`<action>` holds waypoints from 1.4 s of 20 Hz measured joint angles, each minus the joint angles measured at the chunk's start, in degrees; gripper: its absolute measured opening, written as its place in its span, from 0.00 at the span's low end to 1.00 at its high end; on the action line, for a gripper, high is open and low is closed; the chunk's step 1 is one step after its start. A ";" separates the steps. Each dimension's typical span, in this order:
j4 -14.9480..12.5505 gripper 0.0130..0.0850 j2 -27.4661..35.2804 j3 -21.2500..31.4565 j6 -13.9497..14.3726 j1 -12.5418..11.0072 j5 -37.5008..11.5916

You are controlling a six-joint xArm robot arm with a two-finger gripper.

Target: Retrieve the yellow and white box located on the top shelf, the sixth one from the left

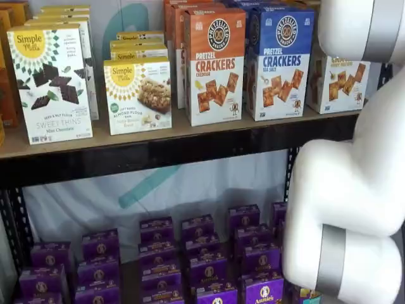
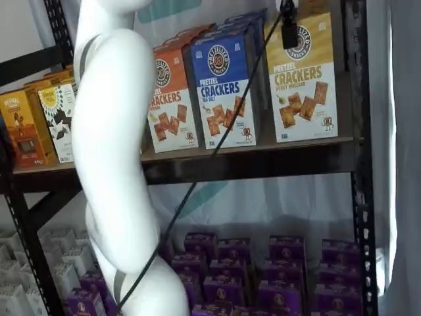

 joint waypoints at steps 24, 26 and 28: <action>-6.40 0.94 1.03 -1.65 0.96 2.51 3.70; -6.59 0.89 1.01 -1.67 0.96 2.58 3.72; -6.68 0.89 1.04 -1.74 0.97 2.61 3.78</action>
